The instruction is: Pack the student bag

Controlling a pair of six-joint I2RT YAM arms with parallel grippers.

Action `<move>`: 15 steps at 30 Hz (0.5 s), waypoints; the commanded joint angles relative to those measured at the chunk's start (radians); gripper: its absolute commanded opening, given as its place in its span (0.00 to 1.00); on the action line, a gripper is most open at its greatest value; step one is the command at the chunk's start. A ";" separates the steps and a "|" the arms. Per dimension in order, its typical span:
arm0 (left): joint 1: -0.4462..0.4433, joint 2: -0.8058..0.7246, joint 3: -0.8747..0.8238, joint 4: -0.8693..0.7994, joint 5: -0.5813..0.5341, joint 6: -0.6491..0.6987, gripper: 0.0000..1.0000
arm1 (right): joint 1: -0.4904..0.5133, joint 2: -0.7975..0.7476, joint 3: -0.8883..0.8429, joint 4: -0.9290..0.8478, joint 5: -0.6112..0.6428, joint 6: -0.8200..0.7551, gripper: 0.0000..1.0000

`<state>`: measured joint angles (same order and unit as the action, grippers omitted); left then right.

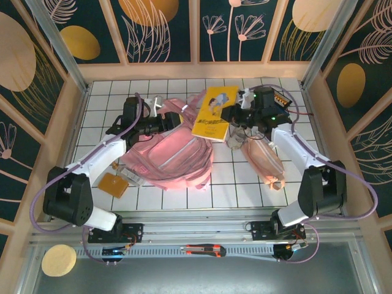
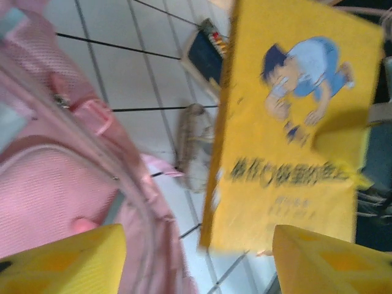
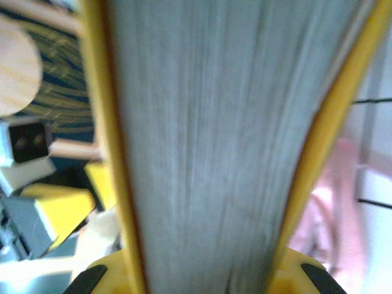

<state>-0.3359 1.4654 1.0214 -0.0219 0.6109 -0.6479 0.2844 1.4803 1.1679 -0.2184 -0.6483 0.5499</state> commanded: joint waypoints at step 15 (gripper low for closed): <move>-0.238 0.073 0.099 -0.555 -0.514 0.392 0.68 | -0.042 -0.104 0.018 -0.205 0.207 -0.069 0.00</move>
<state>-0.5358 1.5265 1.1091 -0.5003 0.1761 -0.3080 0.2432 1.4143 1.1885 -0.4355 -0.4408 0.5022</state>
